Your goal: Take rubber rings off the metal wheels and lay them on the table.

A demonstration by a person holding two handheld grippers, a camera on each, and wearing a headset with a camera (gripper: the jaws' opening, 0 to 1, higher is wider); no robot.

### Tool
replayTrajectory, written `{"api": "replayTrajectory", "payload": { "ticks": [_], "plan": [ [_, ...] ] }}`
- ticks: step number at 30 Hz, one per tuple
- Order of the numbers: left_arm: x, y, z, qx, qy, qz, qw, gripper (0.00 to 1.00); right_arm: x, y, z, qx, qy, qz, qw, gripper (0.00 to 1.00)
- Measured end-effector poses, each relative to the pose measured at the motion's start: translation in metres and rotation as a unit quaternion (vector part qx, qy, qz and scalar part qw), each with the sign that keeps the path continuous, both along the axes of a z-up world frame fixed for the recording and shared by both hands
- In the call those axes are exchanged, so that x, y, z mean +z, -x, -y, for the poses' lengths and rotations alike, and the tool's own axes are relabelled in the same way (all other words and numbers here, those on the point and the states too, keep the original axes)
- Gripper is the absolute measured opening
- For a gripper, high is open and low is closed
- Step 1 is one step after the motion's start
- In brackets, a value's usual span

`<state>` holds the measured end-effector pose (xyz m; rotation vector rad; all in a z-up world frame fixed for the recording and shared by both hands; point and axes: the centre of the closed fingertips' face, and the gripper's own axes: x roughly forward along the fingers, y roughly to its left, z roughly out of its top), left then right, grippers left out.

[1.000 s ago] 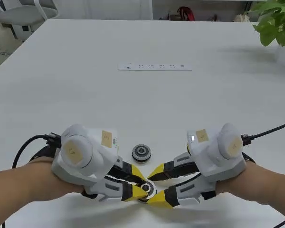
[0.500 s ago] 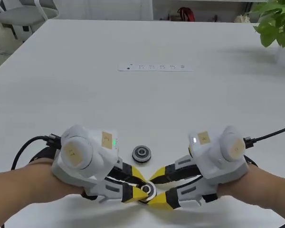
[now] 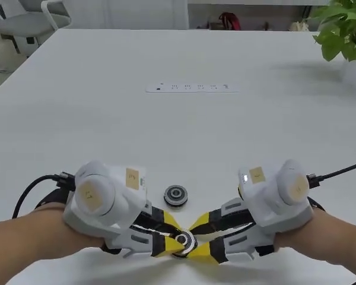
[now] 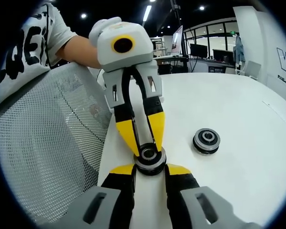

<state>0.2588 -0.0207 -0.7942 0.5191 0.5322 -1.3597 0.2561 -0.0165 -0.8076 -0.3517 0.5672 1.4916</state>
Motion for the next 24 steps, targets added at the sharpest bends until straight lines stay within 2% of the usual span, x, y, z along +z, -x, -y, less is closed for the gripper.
{"api": "replayTrajectory", "payload": {
  "ticks": [6,13,19,24],
  "plan": [
    [0.0002,0.0003,-0.0001,0.002,0.001,0.0,1.0,0.12,0.0019,0.0003,0.0012,-0.003,-0.003,-0.006,1.0,0.2],
    [0.0002,0.0003,-0.0002,0.002,0.001,-0.001,1.0,0.12,0.0022,0.0025,-0.0038,0.0,-0.009,-0.009,0.9999,0.27],
    [0.0003,0.0003,0.0,0.003,0.002,0.0,1.0,0.12,0.0019,-0.0017,-0.0084,0.001,-0.008,-0.002,1.0,0.24],
    [0.0003,0.0,0.0001,0.004,0.004,-0.001,1.0,0.12,0.0017,-0.0018,-0.0075,-0.001,-0.004,-0.008,1.0,0.24]
  ]
}}
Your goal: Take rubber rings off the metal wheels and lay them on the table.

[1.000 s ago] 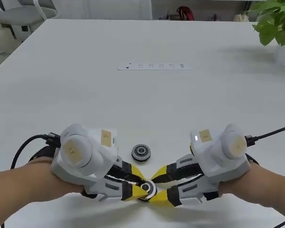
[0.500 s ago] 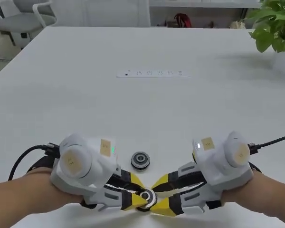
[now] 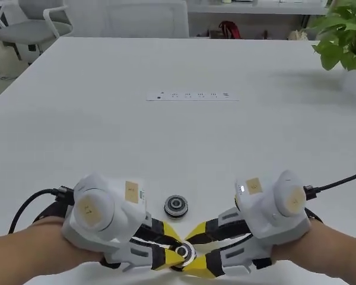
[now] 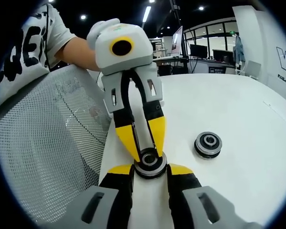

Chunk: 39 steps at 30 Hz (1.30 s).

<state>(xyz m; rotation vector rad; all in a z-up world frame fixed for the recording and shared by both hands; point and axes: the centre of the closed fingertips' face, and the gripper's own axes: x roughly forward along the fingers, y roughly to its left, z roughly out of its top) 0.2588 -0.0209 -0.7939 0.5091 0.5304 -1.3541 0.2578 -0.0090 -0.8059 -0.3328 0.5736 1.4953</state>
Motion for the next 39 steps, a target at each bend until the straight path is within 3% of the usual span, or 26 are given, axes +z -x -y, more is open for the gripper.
{"api": "replayTrajectory", "payload": {
  "ticks": [26,39],
  "plan": [
    [0.0,0.0,-0.001,0.003,0.002,0.001,1.0,0.12,-0.002,0.0,0.013,-0.013,0.005,-0.015,0.9998,0.09],
    [0.0,-0.001,-0.001,0.006,0.002,0.001,1.0,0.12,-0.002,-0.004,0.016,-0.049,-0.003,-0.073,0.9961,0.0]
  ]
}}
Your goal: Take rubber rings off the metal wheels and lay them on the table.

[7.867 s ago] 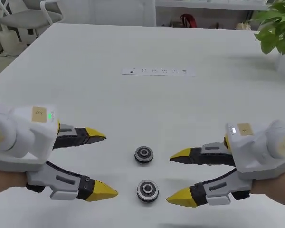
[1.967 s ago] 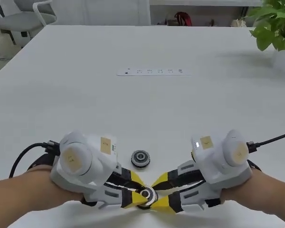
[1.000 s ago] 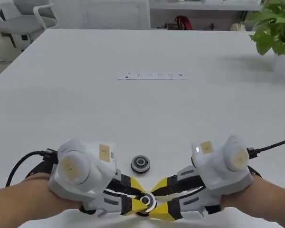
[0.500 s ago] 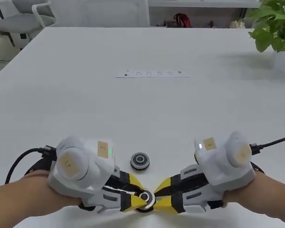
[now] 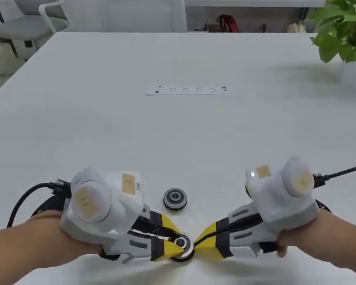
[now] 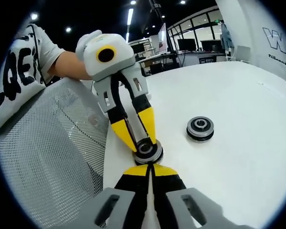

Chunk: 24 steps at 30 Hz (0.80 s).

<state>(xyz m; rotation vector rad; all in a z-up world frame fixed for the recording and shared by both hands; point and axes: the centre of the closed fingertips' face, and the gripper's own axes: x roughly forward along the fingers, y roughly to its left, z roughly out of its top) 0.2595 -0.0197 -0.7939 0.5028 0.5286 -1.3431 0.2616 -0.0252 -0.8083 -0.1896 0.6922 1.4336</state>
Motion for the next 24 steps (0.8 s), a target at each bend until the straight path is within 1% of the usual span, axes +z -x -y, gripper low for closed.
{"api": "replayTrajectory", "payload": {
  "ticks": [3,4,6,7,9,11,14,15,16,17,18,22,24],
  "plan": [
    [0.0,0.0,0.0,0.001,-0.001,0.001,1.0,0.12,0.0,-0.001,0.0,-0.017,-0.003,-0.026,0.9995,0.0],
    [0.0,0.0,0.0,0.002,-0.001,0.0,1.0,0.12,0.0,-0.001,0.0,-0.03,-0.007,-0.047,0.9984,0.0],
    [0.0,0.0,0.0,0.002,-0.001,0.0,1.0,0.12,0.0,-0.003,0.001,-0.043,-0.013,-0.064,0.9969,0.0],
    [0.0,0.0,0.0,0.003,-0.001,0.001,1.0,0.12,0.0,-0.003,0.002,-0.051,-0.017,-0.078,0.9955,0.0],
    [0.0,0.0,0.0,0.003,-0.002,0.001,1.0,0.12,0.001,-0.006,0.003,-0.06,-0.021,-0.082,0.9946,0.0],
    [0.0,-0.001,0.0,0.004,-0.002,0.002,1.0,0.12,0.002,-0.007,0.004,-0.069,-0.026,-0.094,0.9929,0.0],
    [0.0,-0.001,0.0,0.005,-0.003,0.002,1.0,0.12,0.005,-0.009,0.004,-0.08,-0.036,-0.102,0.9909,0.0],
    [0.0,-0.001,0.0,0.006,-0.003,0.002,1.0,0.12,0.009,-0.011,0.002,-0.092,-0.052,-0.119,0.9873,0.0],
    [0.0,-0.001,0.0,0.006,-0.003,0.002,1.0,0.12,0.011,-0.011,0.001,-0.095,-0.058,-0.125,0.9859,0.0],
    [0.0,-0.001,0.0,0.008,-0.003,0.002,1.0,0.12,0.008,-0.011,0.002,-0.092,-0.049,-0.118,0.9875,0.0],
    [0.0,-0.001,0.0,0.008,-0.004,0.002,1.0,0.12,0.008,-0.011,0.002,-0.09,-0.049,-0.115,0.9881,0.0],
    [0.0,-0.001,0.0,0.01,-0.006,0.003,0.9999,0.12,0.01,-0.011,0.002,-0.095,-0.054,-0.122,0.9864,0.0],
    [0.0,-0.001,0.0,0.011,-0.007,0.004,0.9999,0.12,0.012,-0.01,0.001,-0.093,-0.058,-0.122,0.9865,0.0]
  ]
}}
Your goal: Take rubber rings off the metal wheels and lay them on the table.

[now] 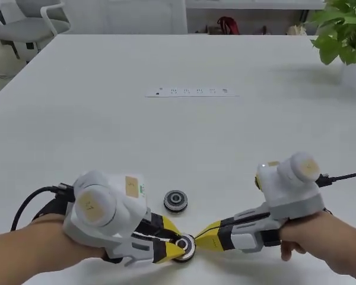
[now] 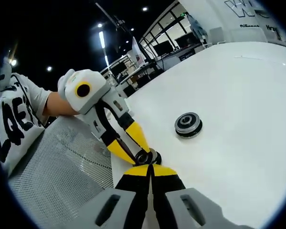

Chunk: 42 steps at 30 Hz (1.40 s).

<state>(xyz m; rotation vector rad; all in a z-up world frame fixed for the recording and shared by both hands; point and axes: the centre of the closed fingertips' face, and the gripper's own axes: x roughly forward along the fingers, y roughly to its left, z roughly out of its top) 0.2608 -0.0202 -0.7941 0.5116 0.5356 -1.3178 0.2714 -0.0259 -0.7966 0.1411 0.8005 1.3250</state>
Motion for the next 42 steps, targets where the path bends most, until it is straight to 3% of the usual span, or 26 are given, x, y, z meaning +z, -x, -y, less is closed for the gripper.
{"api": "replayTrajectory", "payload": {
  "ticks": [22,42],
  "plan": [
    [0.0,0.002,0.001,-0.01,-0.013,0.012,0.9998,0.11,0.005,0.009,-0.006,0.024,0.0,0.002,0.9997,0.0],
    [0.0,0.002,0.002,-0.005,-0.006,0.008,0.9999,0.11,0.015,0.011,-0.011,0.036,-0.027,0.005,0.999,0.0]
  ]
}}
